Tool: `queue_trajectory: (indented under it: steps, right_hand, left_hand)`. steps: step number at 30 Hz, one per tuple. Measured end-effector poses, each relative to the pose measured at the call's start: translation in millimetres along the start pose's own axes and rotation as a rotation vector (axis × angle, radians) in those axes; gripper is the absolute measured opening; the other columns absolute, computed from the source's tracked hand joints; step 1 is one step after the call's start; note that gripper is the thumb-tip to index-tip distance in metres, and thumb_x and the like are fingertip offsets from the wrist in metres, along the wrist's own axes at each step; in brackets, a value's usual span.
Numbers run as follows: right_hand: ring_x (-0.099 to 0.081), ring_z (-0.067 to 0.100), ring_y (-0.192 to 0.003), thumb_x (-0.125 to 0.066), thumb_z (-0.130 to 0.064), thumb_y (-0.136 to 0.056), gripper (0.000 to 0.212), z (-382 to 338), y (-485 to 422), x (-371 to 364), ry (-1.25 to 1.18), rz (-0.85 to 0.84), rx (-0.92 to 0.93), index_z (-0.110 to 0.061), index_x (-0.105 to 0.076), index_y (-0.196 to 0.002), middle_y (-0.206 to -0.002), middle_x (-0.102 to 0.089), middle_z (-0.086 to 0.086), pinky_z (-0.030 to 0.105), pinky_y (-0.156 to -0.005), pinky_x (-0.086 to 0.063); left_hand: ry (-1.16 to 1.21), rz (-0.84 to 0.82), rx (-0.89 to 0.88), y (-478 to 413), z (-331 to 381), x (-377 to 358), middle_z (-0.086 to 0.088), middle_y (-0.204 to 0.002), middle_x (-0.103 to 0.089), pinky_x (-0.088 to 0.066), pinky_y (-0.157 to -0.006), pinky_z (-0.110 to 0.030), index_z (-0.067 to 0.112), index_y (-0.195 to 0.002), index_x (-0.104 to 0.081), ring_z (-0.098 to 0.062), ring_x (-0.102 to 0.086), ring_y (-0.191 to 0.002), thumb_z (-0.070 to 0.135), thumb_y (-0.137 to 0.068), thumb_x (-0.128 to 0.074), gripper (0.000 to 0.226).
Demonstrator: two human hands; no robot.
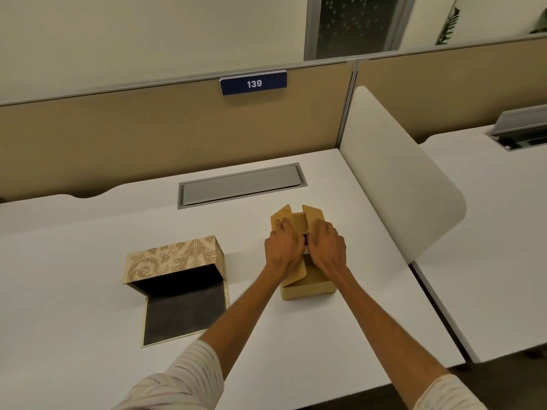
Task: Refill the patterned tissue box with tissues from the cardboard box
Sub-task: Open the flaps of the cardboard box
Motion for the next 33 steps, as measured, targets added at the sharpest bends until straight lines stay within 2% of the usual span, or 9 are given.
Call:
queue_trajectory:
  steps: [8,10,12,15,19,22,26,30,33]
  right_hand:
    - [-0.065,0.028,-0.089,-0.034,-0.027,-0.103,0.036,4.5,-6.1,26.9,0.058,0.115,0.12,-0.007,-0.05,-0.128,-0.108,-0.066,0.014,0.038,-0.077,-0.054]
    - [-0.065,0.028,-0.082,-0.037,-0.022,-0.102,0.034,9.3,-11.9,34.7,0.061,0.107,0.127,-0.007,-0.05,-0.129,-0.101,-0.069,0.013,0.037,-0.068,-0.053]
    - [-0.06,0.024,-0.064,-0.044,-0.012,-0.098,0.038,20.2,-17.8,41.7,0.058,0.089,0.117,-0.007,-0.044,-0.135,-0.087,-0.069,0.011,0.029,-0.051,-0.044]
    - [-0.041,0.012,-0.047,-0.046,-0.001,-0.093,0.054,45.2,-24.7,49.7,0.044,0.063,0.061,-0.009,-0.031,-0.145,-0.067,-0.055,0.007,0.023,-0.041,-0.026]
    - [-0.056,0.025,-0.066,-0.04,-0.007,-0.096,0.056,73.0,-29.1,47.9,0.062,-0.017,0.024,-0.015,-0.023,-0.149,-0.082,-0.061,0.014,0.037,-0.058,-0.048]
    - [-0.053,0.025,-0.069,-0.036,-0.007,-0.097,0.051,87.0,-30.7,42.1,0.063,-0.026,-0.023,-0.016,-0.029,-0.146,-0.084,-0.058,0.011,0.036,-0.061,-0.042]
    - [-0.06,0.033,-0.088,-0.033,-0.02,-0.102,0.045,90.6,-27.2,27.9,0.002,-0.055,-0.07,-0.016,-0.028,-0.146,-0.107,-0.061,0.019,0.046,-0.077,-0.05]
    - [-0.057,0.04,-0.108,-0.027,-0.033,-0.103,0.049,91.9,-16.2,9.7,-0.025,-0.128,-0.128,-0.017,-0.019,-0.149,-0.131,-0.049,0.022,0.051,-0.092,-0.046]
    - [-0.046,0.04,-0.126,-0.019,-0.038,-0.103,0.05,94.5,-12.5,-3.9,-0.007,-0.169,-0.165,-0.018,-0.02,-0.149,-0.146,-0.037,0.02,0.058,-0.105,-0.034]
  left_hand:
    - [0.167,0.11,-0.004,1.0,-17.0,20.8,-0.016,-0.1,-0.068,-0.058,-0.071,-0.045,0.003,-0.129,-0.045,-0.036,-0.068,-0.081,0.019,-0.104,-0.034,0.032]
    - [0.25,0.112,-0.005,2.8,-28.0,20.7,-0.012,-0.082,-0.067,-0.054,-0.06,-0.038,0.004,-0.129,-0.046,-0.03,-0.067,-0.07,0.018,-0.104,-0.033,0.031]
    - [0.341,0.119,-0.006,4.3,-41.0,20.2,-0.004,-0.071,-0.063,-0.044,-0.05,-0.025,0.007,-0.132,-0.047,-0.018,-0.06,-0.057,0.019,-0.105,-0.032,0.033]
    - [0.469,0.135,-0.018,6.7,-56.2,20.2,-0.003,-0.084,-0.066,-0.046,-0.055,-0.018,0.009,-0.135,-0.047,-0.005,-0.057,-0.062,0.022,-0.106,-0.03,0.035]
    - [0.611,0.134,-0.036,12.0,-72.7,20.0,0.005,-0.114,-0.065,-0.056,-0.081,-0.03,0.014,-0.147,-0.037,-0.012,-0.066,-0.092,0.023,-0.107,-0.033,0.041]
    - [0.573,0.138,-0.024,11.9,-86.4,25.0,0.011,-0.124,-0.052,-0.052,-0.083,-0.029,0.016,-0.154,-0.023,-0.008,-0.061,-0.1,0.022,-0.105,-0.04,0.052]
    - [0.393,0.06,0.03,10.8,-103.8,18.2,-0.009,-0.138,-0.057,-0.054,-0.091,-0.038,0.012,-0.146,-0.041,-0.029,-0.065,-0.112,0.024,-0.103,-0.045,0.045]
    - [0.268,-0.091,0.138,13.7,-100.3,-5.6,-0.016,-0.158,-0.03,-0.046,-0.105,-0.047,0.012,-0.146,-0.04,-0.038,-0.051,-0.13,0.038,-0.1,-0.048,0.053]
    - [0.335,-0.101,0.15,15.8,-85.4,-19.5,-0.019,-0.149,-0.039,-0.047,-0.1,-0.048,0.004,-0.134,-0.042,-0.041,-0.053,-0.125,0.043,-0.098,-0.052,0.054]
Point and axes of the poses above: each hand's wrist, its own y-axis away from the middle knuckle, its own x-axis out of the back of the hand, z = x × y, the point moved 8 cm from there along -y, towards the middle knuckle
